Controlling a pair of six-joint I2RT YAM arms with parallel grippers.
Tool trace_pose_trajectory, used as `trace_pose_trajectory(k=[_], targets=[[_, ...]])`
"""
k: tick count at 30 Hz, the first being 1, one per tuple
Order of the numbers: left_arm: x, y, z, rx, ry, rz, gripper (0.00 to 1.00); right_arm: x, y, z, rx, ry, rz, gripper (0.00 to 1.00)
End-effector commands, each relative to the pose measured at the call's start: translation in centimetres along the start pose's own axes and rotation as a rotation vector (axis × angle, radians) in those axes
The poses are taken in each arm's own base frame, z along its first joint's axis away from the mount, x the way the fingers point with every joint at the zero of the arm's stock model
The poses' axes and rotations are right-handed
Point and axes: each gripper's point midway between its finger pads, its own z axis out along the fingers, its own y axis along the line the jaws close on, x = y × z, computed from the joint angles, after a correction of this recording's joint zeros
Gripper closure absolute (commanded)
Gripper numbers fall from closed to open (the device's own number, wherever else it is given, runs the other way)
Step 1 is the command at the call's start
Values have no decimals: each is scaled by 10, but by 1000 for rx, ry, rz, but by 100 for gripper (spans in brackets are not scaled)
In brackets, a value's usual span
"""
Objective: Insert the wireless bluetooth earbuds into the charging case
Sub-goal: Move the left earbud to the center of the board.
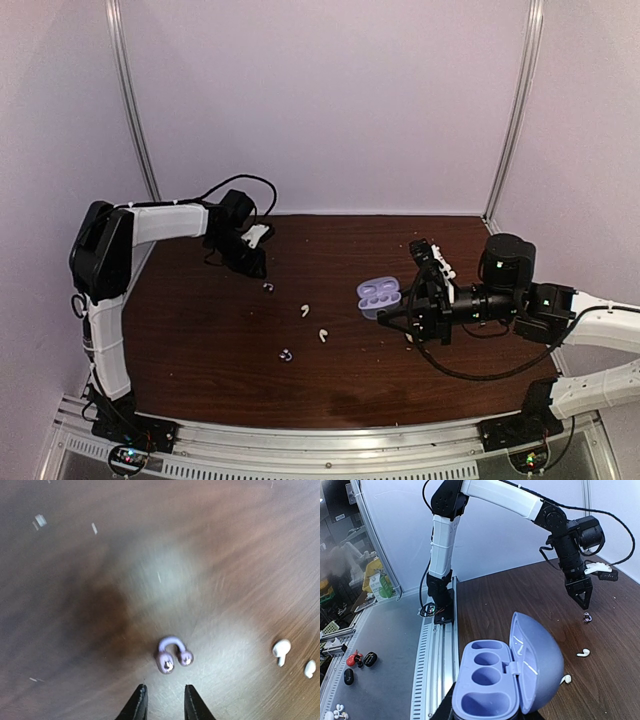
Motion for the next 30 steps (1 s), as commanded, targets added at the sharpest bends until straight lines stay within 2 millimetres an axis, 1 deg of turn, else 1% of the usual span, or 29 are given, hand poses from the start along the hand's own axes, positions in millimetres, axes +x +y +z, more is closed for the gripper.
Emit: trace_pose_trajectory(k=[1, 4, 7, 10, 14, 20, 26, 30], targets=[[-29, 7, -7, -57, -24, 50, 72, -9, 0, -3, 7, -29, -21, 100], [-37, 9, 0, -54, -18, 71, 72, -9, 0, -4, 9, -30, -19, 100], [-38, 13, 10, -49, 12, 88, 72, -9, 0, -4, 9, -30, -21, 100], [-40, 14, 15, -42, 24, 92, 72, -9, 0, -4, 10, -32, -20, 100], [-32, 11, 20, -18, 46, 117, 72, -9, 0, -3, 6, -28, -18, 100], [-12, 11, 31, 0, 97, 114, 73, -9, 1, -4, 6, -29, -19, 100], [-9, 7, 31, 18, 103, 119, 74, -10, 1, -5, 8, -32, -22, 100], [-6, 4, 31, 32, 108, 123, 76, -10, 1, -5, 10, -30, -22, 100]])
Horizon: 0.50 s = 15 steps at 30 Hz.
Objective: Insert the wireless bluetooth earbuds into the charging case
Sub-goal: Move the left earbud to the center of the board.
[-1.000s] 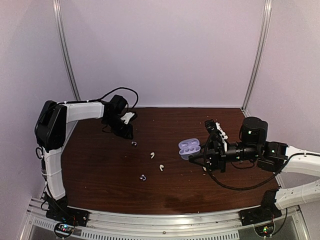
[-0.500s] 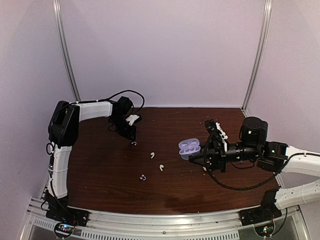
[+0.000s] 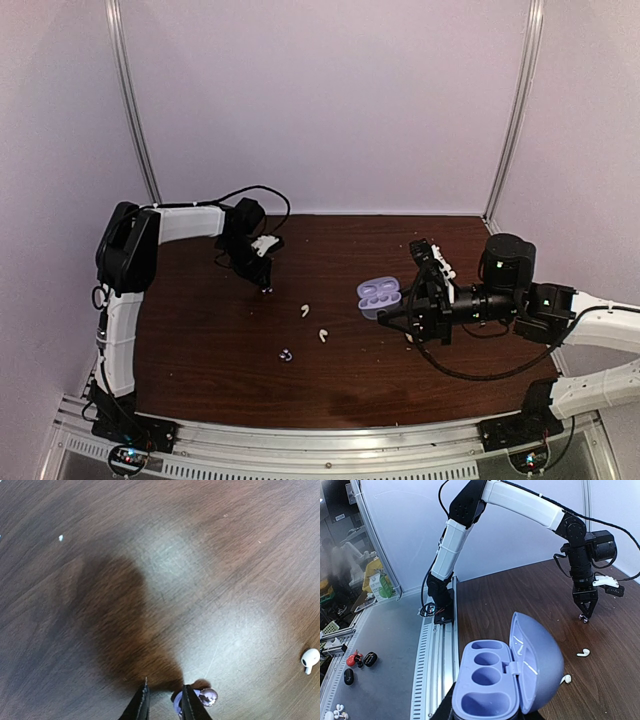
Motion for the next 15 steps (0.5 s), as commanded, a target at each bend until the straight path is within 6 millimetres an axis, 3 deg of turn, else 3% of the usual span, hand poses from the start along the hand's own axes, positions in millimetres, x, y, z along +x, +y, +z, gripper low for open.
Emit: trace_pose_trajectory(k=[1, 15], targets=[[5, -7, -2, 35, 3, 17, 76, -9, 1, -5, 10, -29, -22, 100], [28, -23, -7, 93, 10, 5, 72, -10, 0, -4, 8, -29, -24, 100]])
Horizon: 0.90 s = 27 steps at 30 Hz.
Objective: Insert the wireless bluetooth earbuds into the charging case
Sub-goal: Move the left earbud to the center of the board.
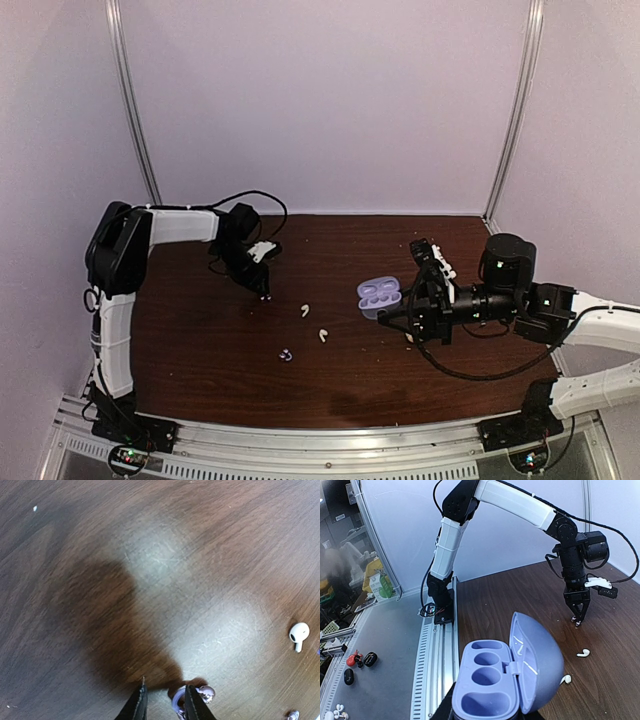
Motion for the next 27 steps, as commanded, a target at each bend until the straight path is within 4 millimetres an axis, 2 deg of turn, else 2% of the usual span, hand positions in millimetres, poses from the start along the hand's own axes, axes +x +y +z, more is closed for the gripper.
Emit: trace_pose_trajectory(k=[1, 13, 20, 23, 27], targets=[[9, -9, -3, 32, 7, 4, 72, -10, 0, -4, 10, -30, -24, 100], [26, -18, -4, 58, 15, -15, 63, -9, 0, -4, 10, -28, -23, 100], [36, -22, 2, 70, 29, -16, 65, -8, -1, -4, 13, -28, -23, 100], [40, -29, 5, 86, 32, -7, 66, -9, -1, -4, 13, -28, -24, 100], [46, -40, 11, 90, 47, -13, 71, -8, -1, -4, 16, -27, -23, 100]])
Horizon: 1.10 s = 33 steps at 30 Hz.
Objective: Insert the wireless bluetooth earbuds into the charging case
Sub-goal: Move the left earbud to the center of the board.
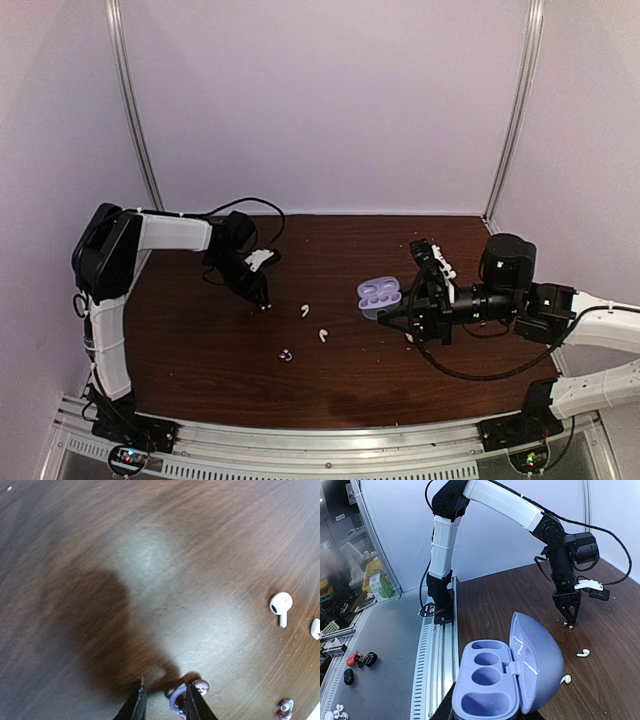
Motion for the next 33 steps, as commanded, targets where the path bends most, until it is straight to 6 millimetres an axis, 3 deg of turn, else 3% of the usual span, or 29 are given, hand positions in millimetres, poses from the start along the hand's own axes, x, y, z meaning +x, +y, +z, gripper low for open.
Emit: trace_pose_trajectory(k=[1, 6, 15, 23, 33], targets=[[24, -22, 17, 32, 72, -13, 72, -8, -1, -4, 14, -27, -24, 100], [33, -30, 26, 15, 94, -3, 73, -8, -1, -4, 15, -27, -23, 100], [46, -34, 31, 27, 106, -12, 96, -8, -1, -6, 19, -30, -23, 100], [26, -42, 14, 42, 33, -3, 100, -8, -1, -6, 22, -29, -23, 100], [-2, -52, -28, 23, -106, 54, 100, -10, -2, -7, 33, -37, -20, 100]])
